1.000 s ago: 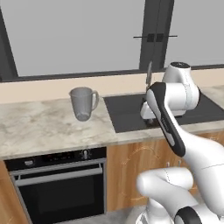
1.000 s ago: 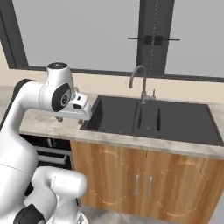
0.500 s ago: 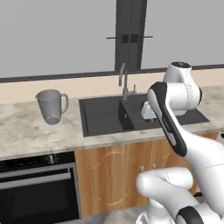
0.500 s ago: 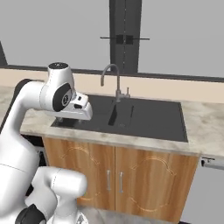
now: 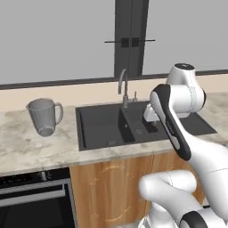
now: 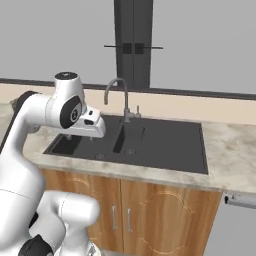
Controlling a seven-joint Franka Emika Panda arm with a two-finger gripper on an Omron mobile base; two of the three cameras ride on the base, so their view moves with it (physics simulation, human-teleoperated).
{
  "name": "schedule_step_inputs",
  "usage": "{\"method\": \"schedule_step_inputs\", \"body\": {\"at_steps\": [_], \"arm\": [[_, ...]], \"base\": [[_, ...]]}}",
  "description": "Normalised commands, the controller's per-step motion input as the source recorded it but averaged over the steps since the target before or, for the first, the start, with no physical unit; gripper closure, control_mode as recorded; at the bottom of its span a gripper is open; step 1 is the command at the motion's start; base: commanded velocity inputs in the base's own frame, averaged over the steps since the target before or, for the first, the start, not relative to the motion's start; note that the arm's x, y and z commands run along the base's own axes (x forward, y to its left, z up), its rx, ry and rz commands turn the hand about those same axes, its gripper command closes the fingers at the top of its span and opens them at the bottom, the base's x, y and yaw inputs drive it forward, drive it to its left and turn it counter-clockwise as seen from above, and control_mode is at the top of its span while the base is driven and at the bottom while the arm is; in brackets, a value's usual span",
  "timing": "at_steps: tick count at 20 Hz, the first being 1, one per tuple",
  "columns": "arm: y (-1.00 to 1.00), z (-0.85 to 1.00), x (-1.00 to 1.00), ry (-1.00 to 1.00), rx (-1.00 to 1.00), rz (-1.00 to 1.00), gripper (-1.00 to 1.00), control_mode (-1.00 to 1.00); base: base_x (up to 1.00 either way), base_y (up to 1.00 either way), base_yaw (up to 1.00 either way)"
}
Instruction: Turn on the sink faucet and place the jug under the water for a few seconds to fill it up.
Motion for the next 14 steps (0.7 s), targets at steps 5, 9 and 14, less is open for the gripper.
{"method": "schedule_step_inputs", "body": {"at_steps": [5,9,14], "arm": [[0.0,0.0,0.0,0.0,0.0,0.0,-1.0,1.0],[0.0,0.0,0.0,0.0,0.0,0.0,-1.0,1.0],[0.0,-0.04,0.24,0.0,0.0,0.0,-1.0,-1.0]], "base": [[0.63,0.0,0.0],[0.53,0.0,0.0],[0.09,0.0,0.0]]}}
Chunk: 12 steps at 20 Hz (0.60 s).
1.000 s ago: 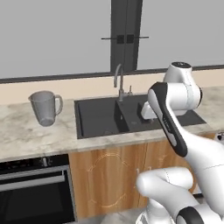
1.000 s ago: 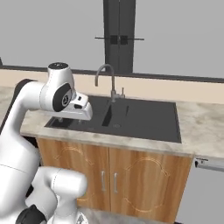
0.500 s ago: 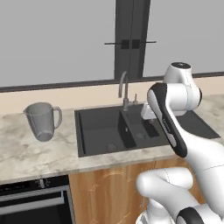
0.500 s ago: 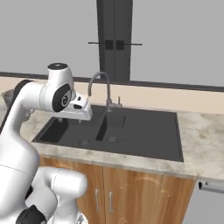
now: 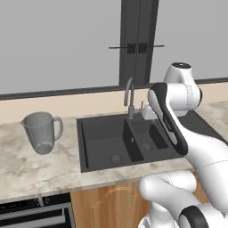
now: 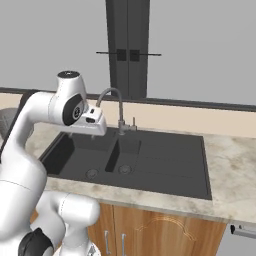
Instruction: Turn on the sink faucet and place the jug under the water for a few seconds to fill it up.
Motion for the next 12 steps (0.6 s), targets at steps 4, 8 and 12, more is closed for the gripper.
{"method": "schedule_step_inputs", "body": {"at_steps": [4,8,12], "arm": [[0.0,0.0,0.2,0.0,0.0,0.0,-1.0,-1.0],[0.0,-0.03,0.09,-0.01,0.0,0.0,-1.0,-1.0],[-0.17,-0.13,0.25,-0.11,0.07,0.1,-1.0,-1.0]], "base": [[0.0,0.0,0.0],[0.0,0.0,0.0],[0.0,0.0,0.0]]}}
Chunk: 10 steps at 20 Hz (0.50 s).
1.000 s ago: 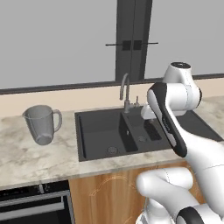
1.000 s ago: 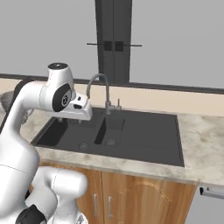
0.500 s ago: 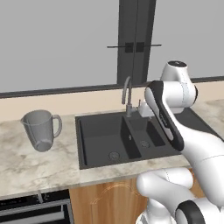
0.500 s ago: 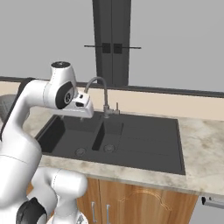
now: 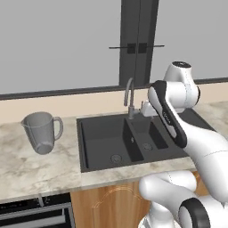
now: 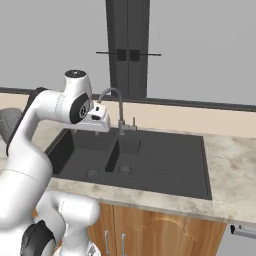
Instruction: Turn on the sink faucet and place the jug under the water for a few seconds to fill it up.
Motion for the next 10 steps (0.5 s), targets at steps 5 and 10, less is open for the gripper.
{"method": "schedule_step_inputs", "body": {"at_steps": [5,10], "arm": [[-0.28,-0.24,0.43,-0.16,0.1,0.21,-1.0,-1.0],[-0.37,-0.14,0.39,-0.17,0.09,0.25,-1.0,-1.0]], "base": [[0.0,0.0,0.0],[0.0,0.0,0.0]]}}
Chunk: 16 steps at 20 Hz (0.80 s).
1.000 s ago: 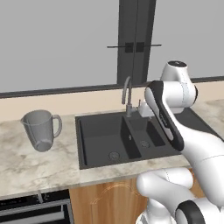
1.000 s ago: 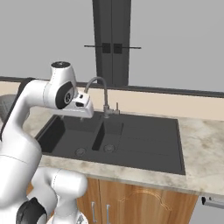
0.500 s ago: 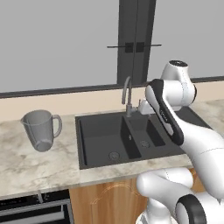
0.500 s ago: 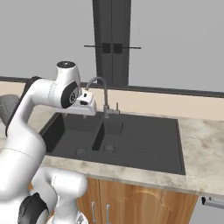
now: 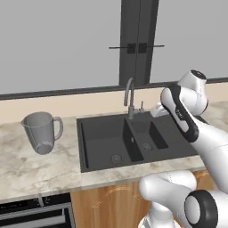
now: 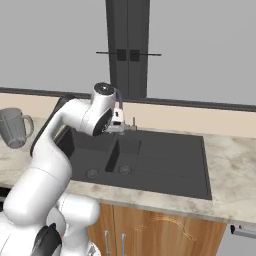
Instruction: Turn on the sink faucet and place the jug under the water for a few seconds to fill it up.
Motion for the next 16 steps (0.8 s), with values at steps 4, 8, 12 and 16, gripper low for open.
{"method": "schedule_step_inputs", "body": {"at_steps": [4,8,12,16], "arm": [[-0.38,-0.05,0.28,-0.17,0.12,0.3,-1.0,-1.0],[-0.11,-0.05,0.32,-0.16,0.14,0.31,-1.0,-1.0],[-0.02,-0.1,0.36,-0.22,0.16,0.3,-1.0,-1.0],[-0.12,-0.07,0.4,-0.21,0.19,0.22,-1.0,-1.0]], "base": [[0.0,0.0,0.0],[0.0,0.0,0.0],[0.0,0.0,0.0],[0.0,0.0,0.0]]}}
